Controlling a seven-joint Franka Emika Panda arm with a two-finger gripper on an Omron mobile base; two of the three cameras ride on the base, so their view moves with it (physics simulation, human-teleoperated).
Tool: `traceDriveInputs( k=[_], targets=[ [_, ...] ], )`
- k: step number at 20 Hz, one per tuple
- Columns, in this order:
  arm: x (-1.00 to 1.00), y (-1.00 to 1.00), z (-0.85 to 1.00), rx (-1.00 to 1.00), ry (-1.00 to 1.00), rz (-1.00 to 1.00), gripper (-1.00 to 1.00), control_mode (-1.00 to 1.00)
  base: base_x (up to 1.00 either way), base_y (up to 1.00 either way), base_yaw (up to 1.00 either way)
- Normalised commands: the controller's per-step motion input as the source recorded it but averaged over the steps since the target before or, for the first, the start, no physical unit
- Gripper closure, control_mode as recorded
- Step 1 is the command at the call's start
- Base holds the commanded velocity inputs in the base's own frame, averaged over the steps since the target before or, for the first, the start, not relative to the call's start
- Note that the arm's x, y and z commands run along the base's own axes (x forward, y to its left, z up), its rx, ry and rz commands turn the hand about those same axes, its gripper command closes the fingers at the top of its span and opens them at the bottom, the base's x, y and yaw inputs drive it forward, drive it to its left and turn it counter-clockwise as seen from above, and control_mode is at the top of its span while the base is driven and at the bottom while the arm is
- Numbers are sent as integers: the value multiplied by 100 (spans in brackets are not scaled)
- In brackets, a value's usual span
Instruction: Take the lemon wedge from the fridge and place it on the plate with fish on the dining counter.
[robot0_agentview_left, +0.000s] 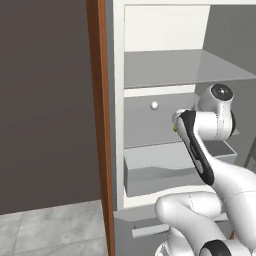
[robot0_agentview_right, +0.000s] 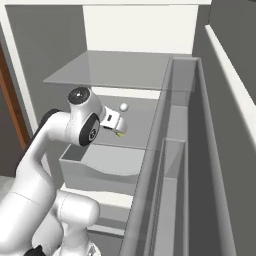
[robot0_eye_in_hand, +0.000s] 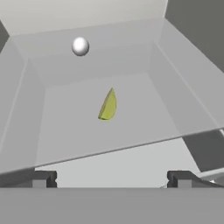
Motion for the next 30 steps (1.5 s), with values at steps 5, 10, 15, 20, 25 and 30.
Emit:
traceDriveInputs(
  k=[5, 10, 15, 20, 25, 30],
  targets=[
    [38, 0, -22, -2, 0, 0, -100, -100, 0, 0, 0],
    [45, 0, -19, 0, 1, 0, -100, -100, 0, 0, 0],
    [49, 0, -19, 0, 3, 0, -100, -100, 0, 0, 0],
    [45, 0, -31, 0, 3, 0, -100, -100, 0, 0, 0],
    [46, -5, -29, 0, 0, 0, -100, -100, 0, 0, 0],
    [44, -14, -31, 0, 1, 0, -100, -100, 0, 0, 0]
  ],
)
